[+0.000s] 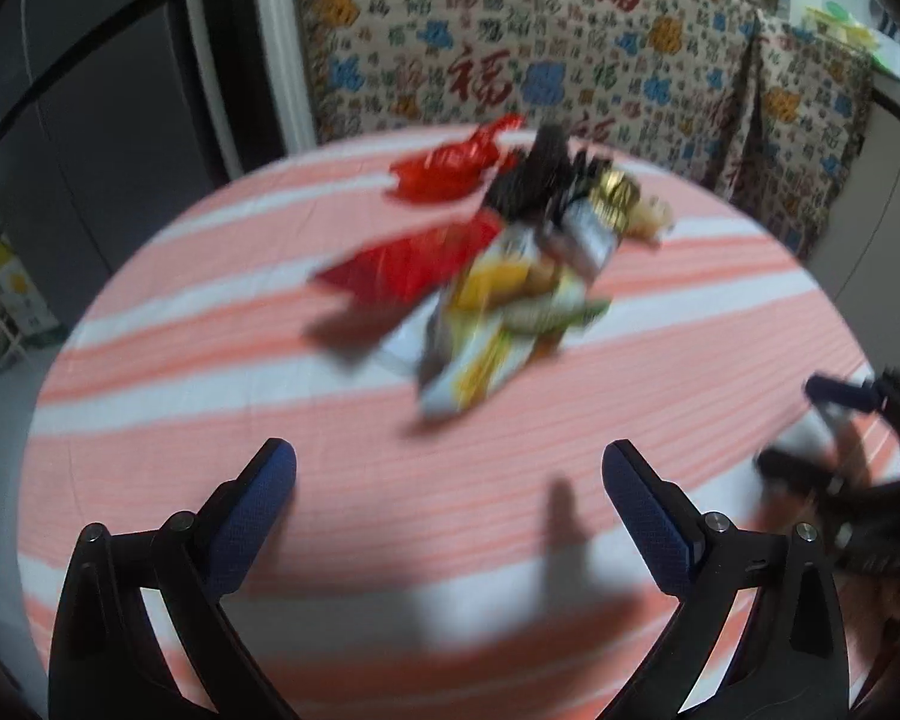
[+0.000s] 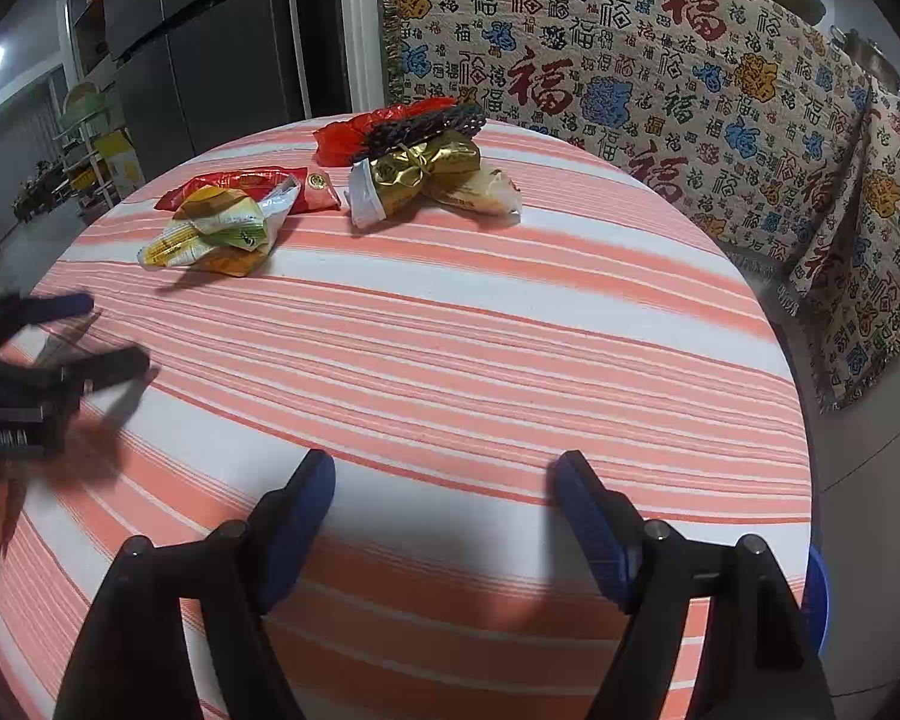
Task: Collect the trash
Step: 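Move both open tools back over the table toward the remaining wrappers, then grasp the yellow bread packet with the left tool while the right tool grasps the gold foil bag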
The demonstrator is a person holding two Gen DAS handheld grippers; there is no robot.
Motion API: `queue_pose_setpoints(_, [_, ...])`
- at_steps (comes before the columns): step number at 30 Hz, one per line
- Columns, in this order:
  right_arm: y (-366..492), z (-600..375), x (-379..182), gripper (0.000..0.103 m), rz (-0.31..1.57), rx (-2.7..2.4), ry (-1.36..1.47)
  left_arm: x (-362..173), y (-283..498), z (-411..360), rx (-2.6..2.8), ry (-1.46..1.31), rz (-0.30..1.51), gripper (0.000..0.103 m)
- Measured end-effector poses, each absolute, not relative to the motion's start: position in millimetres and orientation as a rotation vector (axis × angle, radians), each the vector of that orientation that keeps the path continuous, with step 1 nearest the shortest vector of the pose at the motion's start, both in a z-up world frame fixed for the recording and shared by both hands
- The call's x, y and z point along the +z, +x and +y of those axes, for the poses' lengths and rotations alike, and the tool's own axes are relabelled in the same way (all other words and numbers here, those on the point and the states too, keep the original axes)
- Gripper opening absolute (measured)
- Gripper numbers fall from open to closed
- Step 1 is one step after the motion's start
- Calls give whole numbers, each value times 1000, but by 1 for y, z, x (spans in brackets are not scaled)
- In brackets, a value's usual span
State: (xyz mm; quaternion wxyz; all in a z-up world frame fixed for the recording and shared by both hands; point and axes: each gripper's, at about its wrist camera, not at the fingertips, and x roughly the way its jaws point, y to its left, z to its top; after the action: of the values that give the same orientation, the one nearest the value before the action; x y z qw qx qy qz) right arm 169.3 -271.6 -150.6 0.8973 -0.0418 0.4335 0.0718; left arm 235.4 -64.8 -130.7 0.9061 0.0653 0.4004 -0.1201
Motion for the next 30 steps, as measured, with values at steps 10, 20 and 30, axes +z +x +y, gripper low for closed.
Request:
queue_pose_setpoints(10, [170,-271,-151,79,898,152,-83,-141,256,-86,-304,151,867,23])
queue_pose_setpoints(20, [170,-271,-152,79,897,152,-83,-128,163,-34,-320,132,901,28])
queue_pose_setpoints(30, [189,-261,-148,79,910,181,-90,-145,187,-50,-284,331,815,96])
